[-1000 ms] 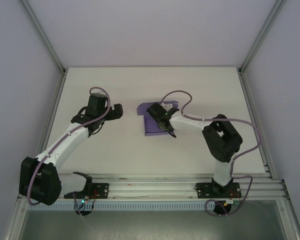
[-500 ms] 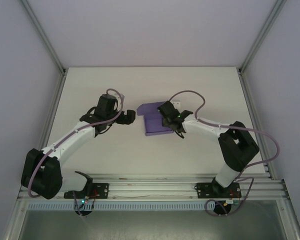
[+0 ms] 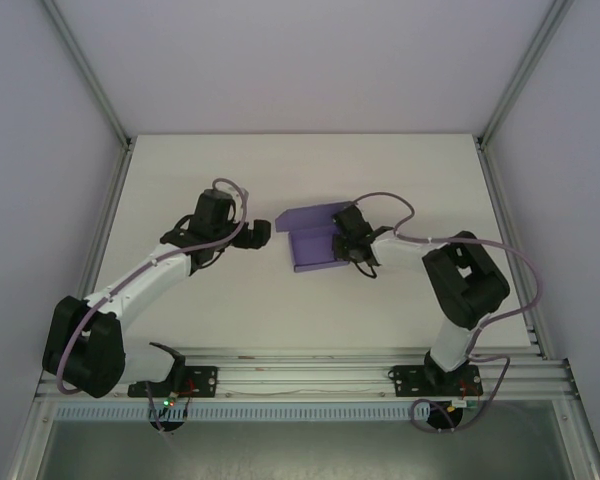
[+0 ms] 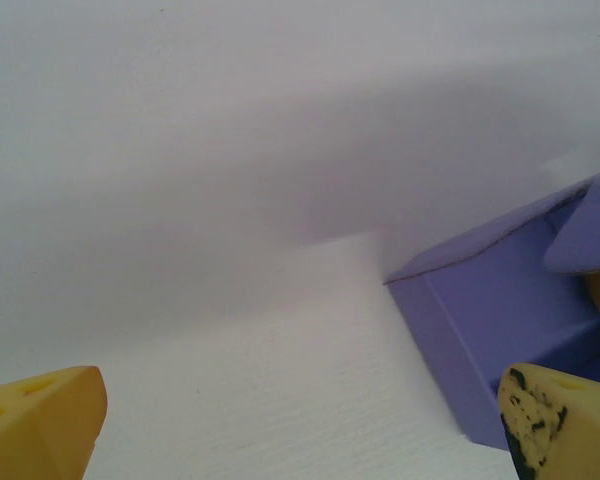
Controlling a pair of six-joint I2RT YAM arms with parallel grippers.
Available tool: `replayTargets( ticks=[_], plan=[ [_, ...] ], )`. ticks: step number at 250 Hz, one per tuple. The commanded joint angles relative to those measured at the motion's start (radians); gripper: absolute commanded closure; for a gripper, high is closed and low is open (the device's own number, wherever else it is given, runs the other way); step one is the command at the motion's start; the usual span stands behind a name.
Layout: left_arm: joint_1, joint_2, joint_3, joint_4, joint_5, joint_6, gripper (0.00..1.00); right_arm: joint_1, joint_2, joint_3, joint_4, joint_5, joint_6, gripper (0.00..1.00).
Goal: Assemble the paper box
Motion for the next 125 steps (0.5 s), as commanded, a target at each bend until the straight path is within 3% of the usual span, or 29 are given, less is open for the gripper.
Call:
replayTargets(
  ticks=[1,30,55,85,125],
  plan=[
    [0.002,-0.026,-0.016,0.021,-0.060,-0.016,0.00,-0.006,0.002,0.010,0.013,0.004,-0.013,0.96],
    [0.032,-0.046,-0.046,0.039,-0.114,-0.089,0.00,-0.007,-0.044,-0.015,0.064,-0.015,-0.030,1.00],
    [0.108,-0.054,-0.079,0.070,-0.079,-0.163,0.00,-0.007,-0.124,-0.038,0.129,-0.061,-0.057,1.00],
    [0.142,-0.043,-0.102,0.161,0.082,-0.168,0.00,-0.006,-0.261,-0.092,0.272,-0.197,-0.086,1.00],
    [0.142,-0.018,-0.153,0.445,0.423,-0.193,0.00,0.005,-0.408,-0.152,0.464,-0.400,-0.104,1.00]
  ],
)
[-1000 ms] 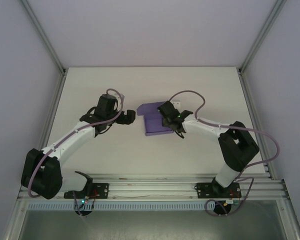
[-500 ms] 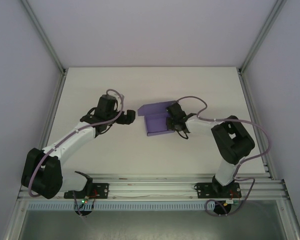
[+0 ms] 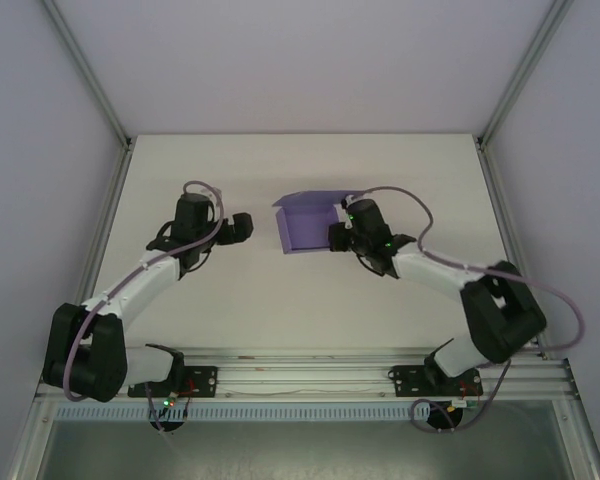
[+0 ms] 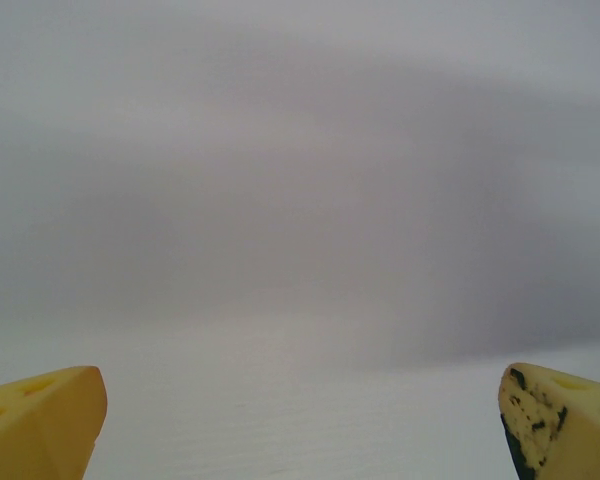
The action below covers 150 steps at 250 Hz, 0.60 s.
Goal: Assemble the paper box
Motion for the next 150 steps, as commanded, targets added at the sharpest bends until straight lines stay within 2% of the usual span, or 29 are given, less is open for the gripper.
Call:
replayTargets(
  ticks=[1,25,44,58,89,116,140,150],
  plan=[
    [-0.006,0.012,-0.037,0.281,0.299,-0.046,0.00,0.009,-0.095,-0.021,0.209,-0.188,-0.039,1.00],
    [-0.010,0.040,-0.072,0.557,0.531,-0.126,0.00,0.040,-0.117,-0.005,0.220,-0.262,-0.099,1.00],
    [-0.031,0.062,-0.062,0.658,0.627,-0.138,0.00,0.063,-0.117,0.013,0.224,-0.282,-0.122,1.00],
    [-0.056,0.068,-0.047,0.662,0.639,-0.116,0.00,0.071,-0.109,0.027,0.227,-0.285,-0.118,1.00],
    [-0.104,0.067,-0.007,0.565,0.627,-0.028,0.00,0.088,-0.091,0.041,0.271,-0.304,-0.114,1.00],
    [-0.124,0.056,-0.008,0.587,0.637,-0.007,0.00,0.108,-0.076,0.066,0.248,-0.280,-0.127,1.00],
    [-0.130,0.046,-0.003,0.594,0.633,-0.014,0.00,0.131,-0.069,0.075,0.214,-0.168,-0.135,1.00],
    [-0.130,0.044,0.005,0.586,0.630,-0.015,0.00,0.148,-0.063,0.084,0.186,-0.070,-0.129,1.00]
  ],
)
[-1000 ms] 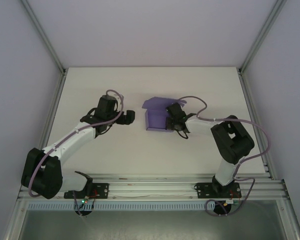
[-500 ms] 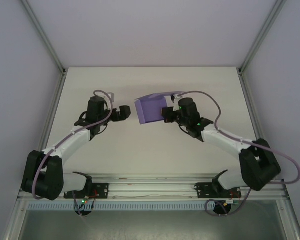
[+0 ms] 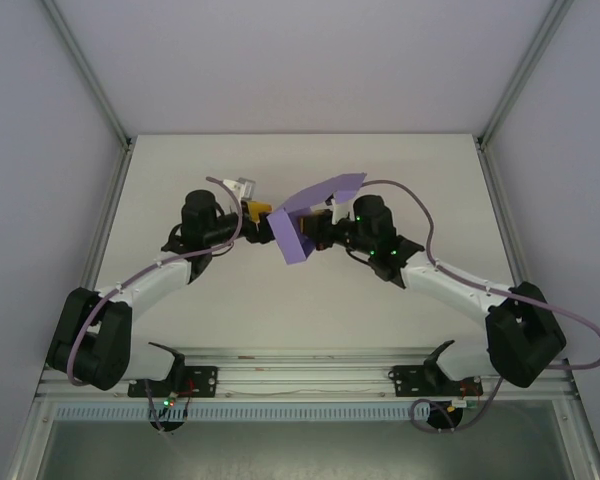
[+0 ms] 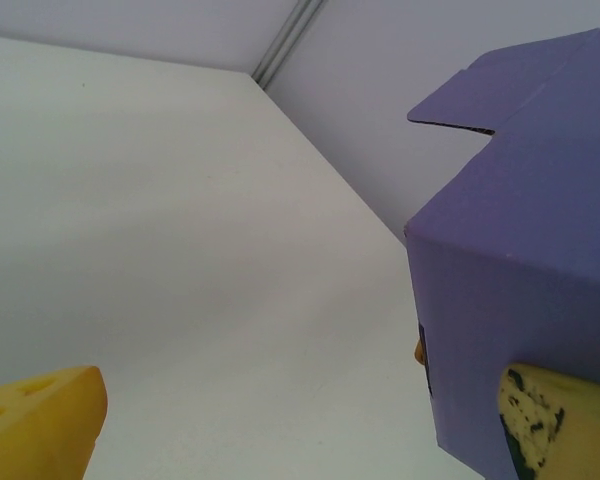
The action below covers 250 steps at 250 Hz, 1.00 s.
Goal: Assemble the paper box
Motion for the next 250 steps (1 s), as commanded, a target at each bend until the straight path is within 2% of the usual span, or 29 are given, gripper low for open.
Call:
replayTargets(
  ticks=[1,30,54,75,96,139,165,189,222,250],
  plan=[
    [-0.045,-0.022,0.046,0.057,0.094,0.050,0.00,0.055,0.028,0.061,-0.018,0.183,-0.019,1.00],
    [-0.056,-0.019,0.077,0.034,0.083,0.053,0.00,0.116,0.075,0.113,-0.132,0.487,0.001,1.00],
    [-0.057,-0.018,0.090,0.016,0.071,0.064,0.00,0.152,0.124,0.163,-0.235,0.665,0.048,1.00],
    [-0.058,-0.027,0.109,-0.070,0.030,0.101,0.00,0.155,0.119,0.130,-0.189,0.655,0.057,1.00],
    [-0.057,-0.044,0.117,-0.167,-0.108,0.121,0.00,0.154,0.074,0.110,-0.169,0.641,0.050,1.00],
    [-0.041,-0.048,0.155,-0.490,-0.652,0.094,0.00,0.148,-0.076,0.110,-0.275,0.686,0.042,1.00],
    [-0.003,-0.040,0.152,-0.631,-0.867,0.041,0.00,0.129,-0.117,0.120,-0.415,0.738,0.092,1.00],
    [0.038,-0.047,0.139,-0.712,-0.956,0.016,0.00,0.108,-0.095,0.115,-0.530,0.794,0.160,1.00],
    [0.046,-0.046,0.135,-0.800,-1.127,0.000,0.00,0.095,-0.017,0.090,-0.587,0.793,0.244,1.00],
    [0.045,-0.043,0.148,-0.852,-1.167,-0.004,0.00,0.095,0.098,0.110,-0.645,0.785,0.304,1.00]
  ],
)
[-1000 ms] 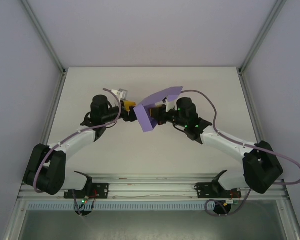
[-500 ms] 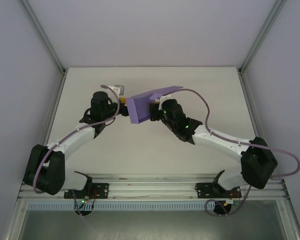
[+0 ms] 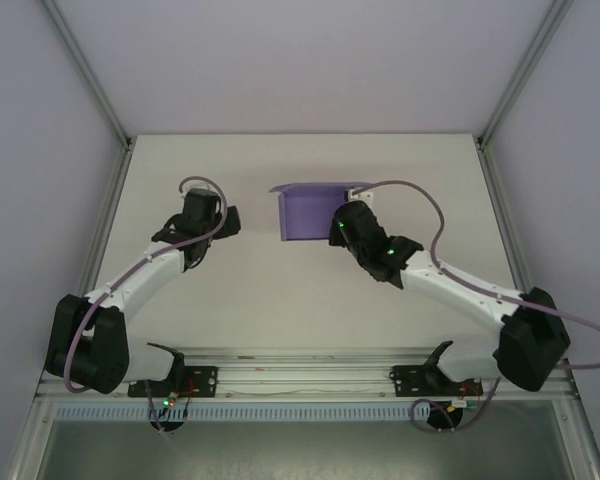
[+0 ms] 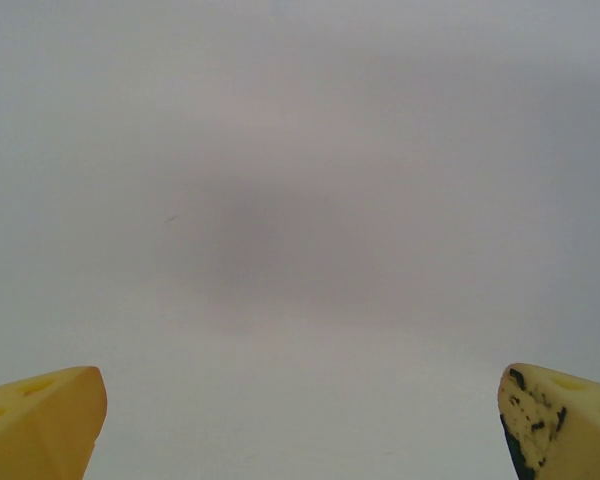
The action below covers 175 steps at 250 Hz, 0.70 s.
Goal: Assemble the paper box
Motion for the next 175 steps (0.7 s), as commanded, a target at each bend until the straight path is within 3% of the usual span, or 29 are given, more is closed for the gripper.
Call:
replayTargets(
  ticks=[1,41,99,154,175],
  plan=[
    [-0.002,-0.022,0.015,-0.131,-0.159,-0.023,0.00,0.001,0.103,0.005,-0.133,0.033,0.104,1.00],
    [-0.001,-0.061,-0.019,-0.088,-0.081,0.000,0.00,0.007,0.298,0.071,-0.206,0.026,0.152,1.00],
    [-0.002,-0.081,-0.047,-0.071,-0.057,0.027,0.00,0.033,0.478,0.152,-0.241,-0.004,0.196,1.00],
    [-0.001,-0.107,-0.050,-0.047,0.013,0.048,0.00,0.041,0.466,0.143,-0.229,-0.007,0.237,0.79],
    [-0.001,-0.126,-0.051,-0.027,0.076,0.070,0.00,0.041,0.431,0.130,-0.219,0.016,0.239,0.65]
  ],
)
